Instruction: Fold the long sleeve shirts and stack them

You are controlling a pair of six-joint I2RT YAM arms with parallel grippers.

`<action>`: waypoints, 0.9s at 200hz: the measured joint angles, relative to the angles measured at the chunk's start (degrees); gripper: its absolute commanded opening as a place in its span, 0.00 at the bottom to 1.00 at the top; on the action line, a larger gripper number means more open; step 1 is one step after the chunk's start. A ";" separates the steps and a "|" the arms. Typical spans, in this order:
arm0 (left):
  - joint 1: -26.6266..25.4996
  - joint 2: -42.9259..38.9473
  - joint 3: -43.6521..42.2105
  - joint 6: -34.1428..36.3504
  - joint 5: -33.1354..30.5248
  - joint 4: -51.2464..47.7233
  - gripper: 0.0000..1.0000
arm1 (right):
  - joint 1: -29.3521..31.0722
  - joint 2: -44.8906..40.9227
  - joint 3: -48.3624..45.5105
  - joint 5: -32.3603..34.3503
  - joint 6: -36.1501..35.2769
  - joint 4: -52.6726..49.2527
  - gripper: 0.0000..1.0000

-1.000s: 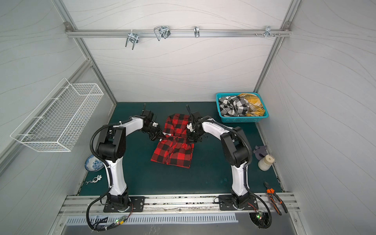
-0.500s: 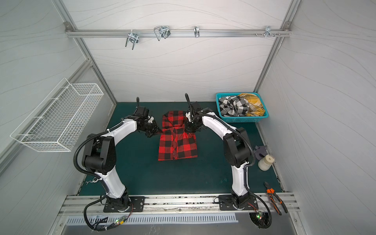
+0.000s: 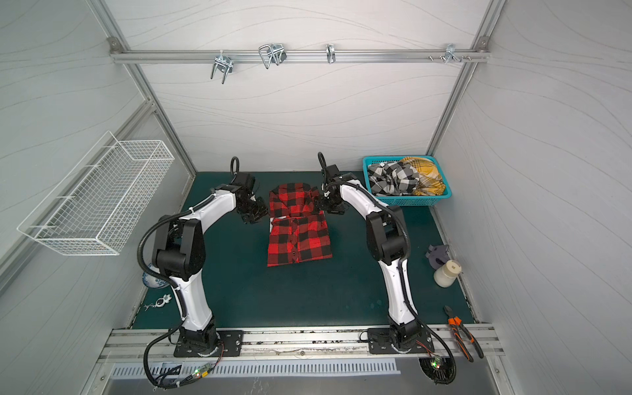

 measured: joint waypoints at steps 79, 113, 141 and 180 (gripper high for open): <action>-13.57 2.19 0.39 -2.71 6.12 -1.07 0.15 | 0.83 -9.25 -14.78 -6.60 2.80 -0.37 0.28; -12.44 6.47 -0.72 -2.93 5.31 -2.14 0.06 | -2.25 -5.99 -15.61 -13.94 4.20 0.72 0.32; -10.99 7.30 -2.05 -3.08 5.27 -2.40 0.05 | -4.00 -2.58 -15.26 -19.39 5.40 3.56 0.35; -10.36 7.87 -2.23 -2.08 4.79 -3.08 0.03 | -3.74 4.52 -8.74 -23.43 6.32 4.61 0.06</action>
